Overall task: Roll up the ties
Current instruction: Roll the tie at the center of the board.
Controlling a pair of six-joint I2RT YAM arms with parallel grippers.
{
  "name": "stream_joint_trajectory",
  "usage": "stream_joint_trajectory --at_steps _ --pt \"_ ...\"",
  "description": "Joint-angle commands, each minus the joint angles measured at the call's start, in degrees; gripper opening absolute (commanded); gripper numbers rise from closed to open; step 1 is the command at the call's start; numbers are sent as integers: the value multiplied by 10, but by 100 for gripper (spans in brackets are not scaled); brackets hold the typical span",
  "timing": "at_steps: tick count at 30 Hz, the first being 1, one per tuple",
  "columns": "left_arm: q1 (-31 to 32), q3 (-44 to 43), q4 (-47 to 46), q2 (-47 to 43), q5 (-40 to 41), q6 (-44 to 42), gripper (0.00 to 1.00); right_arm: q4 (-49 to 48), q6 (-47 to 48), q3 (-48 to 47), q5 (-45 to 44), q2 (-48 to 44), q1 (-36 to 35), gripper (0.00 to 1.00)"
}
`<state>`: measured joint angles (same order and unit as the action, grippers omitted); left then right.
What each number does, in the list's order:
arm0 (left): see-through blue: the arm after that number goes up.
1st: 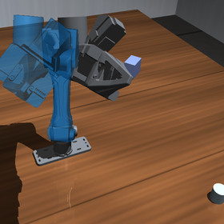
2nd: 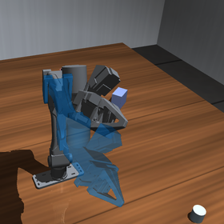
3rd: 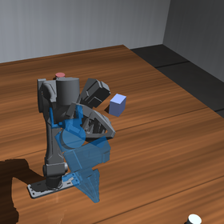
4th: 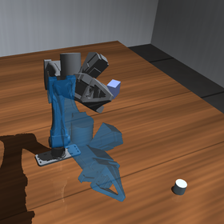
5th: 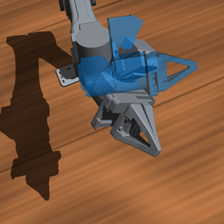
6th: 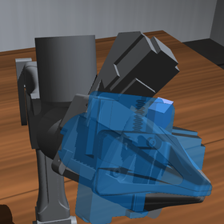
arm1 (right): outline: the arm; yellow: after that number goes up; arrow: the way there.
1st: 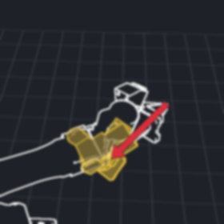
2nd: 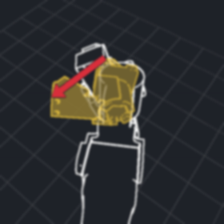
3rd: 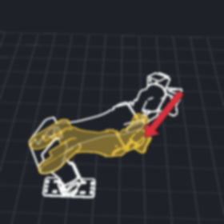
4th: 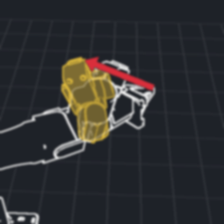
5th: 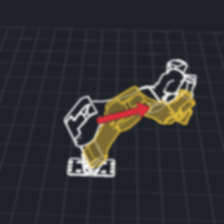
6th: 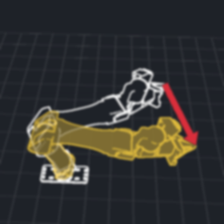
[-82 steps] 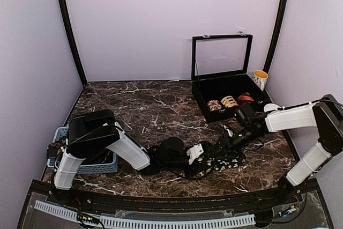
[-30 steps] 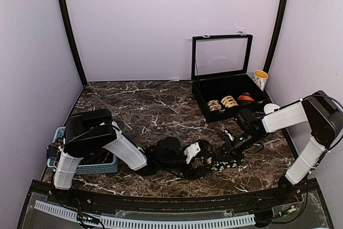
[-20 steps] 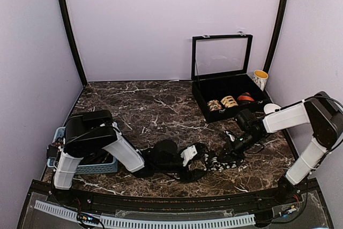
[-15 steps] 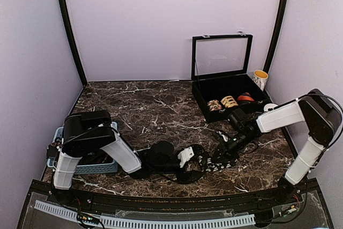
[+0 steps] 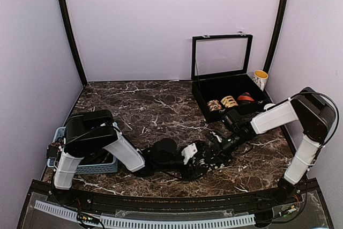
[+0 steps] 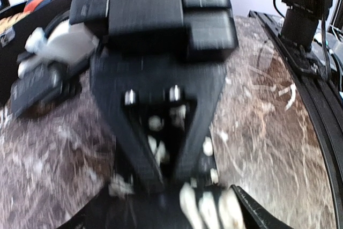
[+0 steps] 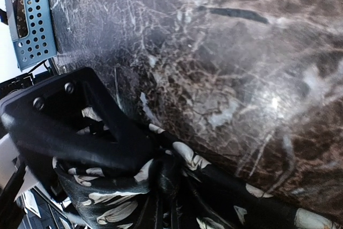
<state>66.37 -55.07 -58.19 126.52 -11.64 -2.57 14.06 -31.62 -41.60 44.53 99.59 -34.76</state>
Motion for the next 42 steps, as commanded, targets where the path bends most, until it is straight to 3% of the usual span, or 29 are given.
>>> stream_joint_trajectory --at_steps 1,3,8,12,19,27,33,42 --pt "-2 -36 2 19 -28 6 72 51 2 40 -158 57 -11 0" --pt "-2 -43 5 26 -32 12 68 49 1 41 -159 56 -12 0" --pt "2 -36 71 27 -26 -11 48 49 -1 43 -162 45 -10 0" --pt "4 -2 103 16 0 -31 47 50 2 39 -149 23 -8 0" --pt "8 -12 157 23 18 -45 45 37 -15 25 -91 -86 -7 36" --pt "11 -22 180 29 16 -49 45 -12 -56 34 -33 -157 -10 48" --pt "12 -24 184 29 14 -51 45 -30 -65 22 -22 -125 -26 47" --pt "12 -30 194 29 12 -54 45 -2 -49 5 -36 -93 -54 29"
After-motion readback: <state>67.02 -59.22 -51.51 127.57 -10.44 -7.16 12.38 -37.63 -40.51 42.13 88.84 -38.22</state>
